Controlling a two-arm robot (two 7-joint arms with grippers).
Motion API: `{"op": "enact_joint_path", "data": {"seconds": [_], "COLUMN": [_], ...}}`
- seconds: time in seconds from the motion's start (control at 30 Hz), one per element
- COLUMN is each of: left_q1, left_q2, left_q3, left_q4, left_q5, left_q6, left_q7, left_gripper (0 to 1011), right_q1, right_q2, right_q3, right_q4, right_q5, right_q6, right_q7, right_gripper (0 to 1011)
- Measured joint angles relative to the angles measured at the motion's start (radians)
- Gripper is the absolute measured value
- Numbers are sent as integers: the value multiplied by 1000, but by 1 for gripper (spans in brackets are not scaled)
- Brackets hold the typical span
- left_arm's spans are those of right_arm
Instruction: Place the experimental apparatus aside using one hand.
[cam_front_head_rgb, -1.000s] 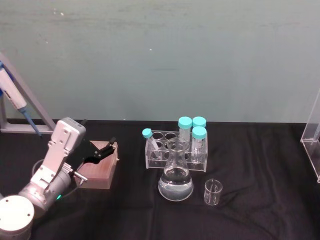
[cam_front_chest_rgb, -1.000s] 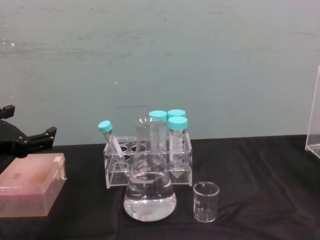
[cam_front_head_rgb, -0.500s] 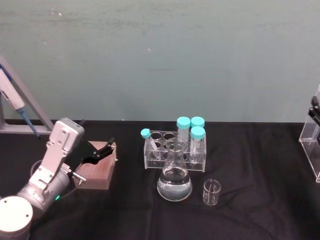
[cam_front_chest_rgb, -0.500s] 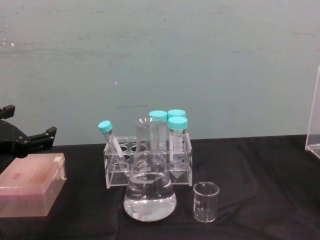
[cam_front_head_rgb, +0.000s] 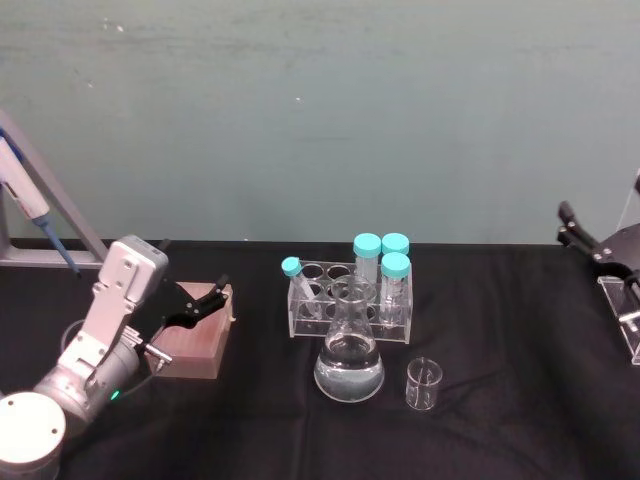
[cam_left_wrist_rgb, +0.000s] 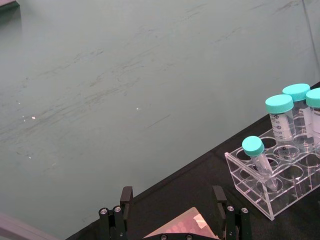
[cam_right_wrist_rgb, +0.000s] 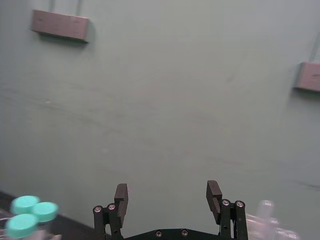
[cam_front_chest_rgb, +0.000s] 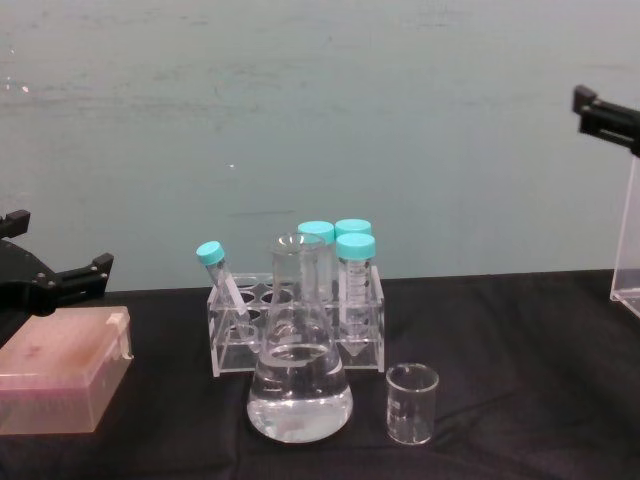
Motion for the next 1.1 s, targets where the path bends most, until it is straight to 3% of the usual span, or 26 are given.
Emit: {"op": "enact_joint_path", "data": {"seconds": [0.23,0.77,1.1], "left_q1": [0,0,0], "left_q2": [0,0,0], "left_q3": [0,0,0], "left_q4": [0,0,0], "left_q5": [0,0,0], "left_q6": [0,0,0], "left_q7": [0,0,0], "left_gripper": [1000,1000,1000], "right_q1": [11,36,46], "right_q2": [22,64,95], "right_q3": [-40,-117,-161], "right_q4": [18,62,92], "right_q5": [76,182,219], "right_q6": [38,113,142], "right_q7": [75,183,229], "right_gripper": [1003,1003,1003]}}
